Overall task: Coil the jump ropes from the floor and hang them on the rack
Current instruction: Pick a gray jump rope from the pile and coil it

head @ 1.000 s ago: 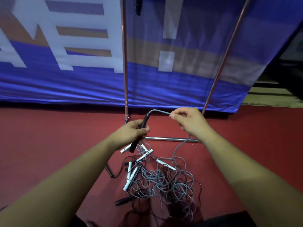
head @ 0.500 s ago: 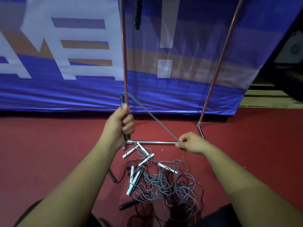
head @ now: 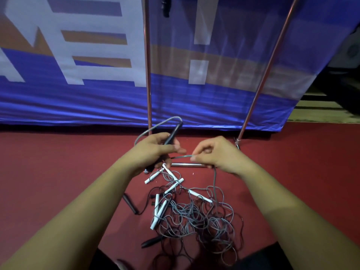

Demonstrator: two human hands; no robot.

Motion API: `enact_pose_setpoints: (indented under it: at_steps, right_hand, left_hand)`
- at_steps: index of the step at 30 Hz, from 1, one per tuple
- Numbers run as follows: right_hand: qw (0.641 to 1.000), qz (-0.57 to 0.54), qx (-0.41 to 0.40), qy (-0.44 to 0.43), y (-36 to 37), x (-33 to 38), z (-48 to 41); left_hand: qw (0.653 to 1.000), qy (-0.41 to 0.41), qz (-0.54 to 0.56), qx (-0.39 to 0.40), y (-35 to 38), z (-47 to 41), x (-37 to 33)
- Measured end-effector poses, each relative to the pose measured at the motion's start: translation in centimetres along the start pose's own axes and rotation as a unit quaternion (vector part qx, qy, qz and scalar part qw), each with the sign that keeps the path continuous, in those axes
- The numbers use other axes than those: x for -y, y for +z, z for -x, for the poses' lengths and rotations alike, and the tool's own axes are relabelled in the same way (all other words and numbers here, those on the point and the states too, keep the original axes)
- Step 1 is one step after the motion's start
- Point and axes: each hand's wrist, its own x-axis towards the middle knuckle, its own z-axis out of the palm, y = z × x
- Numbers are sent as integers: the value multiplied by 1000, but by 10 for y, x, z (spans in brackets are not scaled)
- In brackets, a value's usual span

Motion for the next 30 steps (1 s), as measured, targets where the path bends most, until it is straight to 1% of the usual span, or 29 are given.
enact_pose_setpoints:
  at_steps: [2, 3, 5, 6, 8, 11, 12, 13, 14, 15, 16, 17, 18, 20, 22, 24, 26, 27, 28, 30]
  right_hand:
    - [998, -34, -47, -23, -2, 6, -4]
    - [997, -45, -52, -26, -3, 5, -6]
    - [998, -42, -29, -22, -3, -1, -12]
    - [999, -27, -10, -14, -3, -7, -16]
    - [999, 19, 34, 10, -5, -21, -22]
    - [984, 135, 98, 59, -23, -51, -26]
    - [979, 149, 107, 87, -29, -62, -25]
    - [978, 145, 99, 110, -35, -71, -23]
    - [982, 129, 69, 124, -39, -78, -22]
    - [986, 105, 25, 125, -42, -81, -22]
    - [990, 73, -27, 120, -44, -81, -22]
    - [991, 35, -72, 108, -45, -78, -22]
    - [990, -1, -100, 95, -45, -71, -22]
    - [992, -24, -103, 66, -39, -53, -20]
    - [997, -10, -70, 30, -26, -31, -16]
    - [998, -22, -56, -8, -13, -12, -14]
    - [995, -46, -79, -37, -6, -1, -15]
    - [993, -53, -95, -46, -5, 3, -15]
    - [991, -58, -106, -53, -6, 3, -15]
    - [992, -52, -101, -57, -10, 1, -11]
  left_hand:
    - [999, -16, -26, 29, -3, -3, 1]
    - [999, -21, -34, 29, -4, -4, 1]
    - [999, -18, -43, 3, -2, -6, -1]
    - [999, -10, -25, -20, 0, -7, -2]
    - [996, 13, 51, -77, -2, -11, -4]
    - [965, 49, 179, -184, -27, -12, -13]
    - [956, 58, 185, -220, -39, -11, -14]
    - [954, 60, 148, -254, -51, -10, -13]
    - [955, 47, 75, -282, -59, -7, -10]
    - [953, 26, -1, -302, -64, -6, -4]
    - [948, 6, -51, -315, -65, -5, 0]
    - [944, -7, -75, -322, -63, -5, 3]
    - [944, -9, -78, -319, -59, -5, 4]
    - [957, 13, -49, -284, -47, -6, 0]
    - [978, 32, -8, -208, -28, -7, -6]
    - [991, 38, 9, -125, -5, -6, -10]
    - [998, 30, -25, -55, 10, -4, -13]
    - [998, 25, -55, -34, 13, -3, -14]
    - [996, 20, -83, -25, 13, -3, -15]
    - [992, 8, -119, -31, 6, -5, -15]
